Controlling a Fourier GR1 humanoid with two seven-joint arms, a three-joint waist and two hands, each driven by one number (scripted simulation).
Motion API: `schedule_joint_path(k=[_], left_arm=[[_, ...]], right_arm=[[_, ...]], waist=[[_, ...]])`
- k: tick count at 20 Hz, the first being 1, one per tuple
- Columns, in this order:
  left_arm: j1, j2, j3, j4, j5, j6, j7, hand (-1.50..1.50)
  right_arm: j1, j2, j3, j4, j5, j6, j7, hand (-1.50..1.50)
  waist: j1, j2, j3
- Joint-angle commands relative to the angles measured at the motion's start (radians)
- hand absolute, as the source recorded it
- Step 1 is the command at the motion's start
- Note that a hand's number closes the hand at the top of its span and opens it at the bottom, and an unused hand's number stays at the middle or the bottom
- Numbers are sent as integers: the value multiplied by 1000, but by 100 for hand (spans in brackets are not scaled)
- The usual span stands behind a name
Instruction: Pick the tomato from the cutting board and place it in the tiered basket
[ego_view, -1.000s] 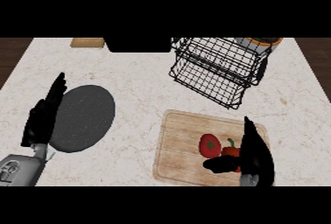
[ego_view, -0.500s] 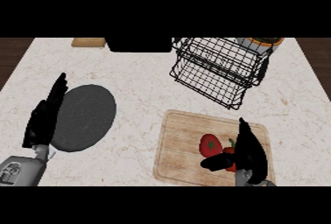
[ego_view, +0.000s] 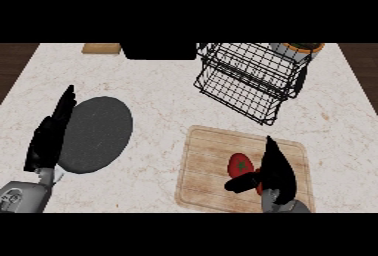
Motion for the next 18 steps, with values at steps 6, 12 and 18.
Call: schedule_joint_path(k=[6, 12, 18], left_arm=[[8, 14, 50, 15, 6, -35, -35, 0], [-8, -1, 51, 3, -5, -40, -3, 0], [-28, -41, 30, 35, -36, -35, 2, 0]], right_arm=[[-99, 9, -20, 118, -80, -92, 180, -150], [-59, 8, 30, 173, -167, -126, 135, 150], [-203, 8, 96, 289, -125, -18, 123, 150]], waist=[[1, 2, 0], [-2, 1, 1], [1, 3, 0]])
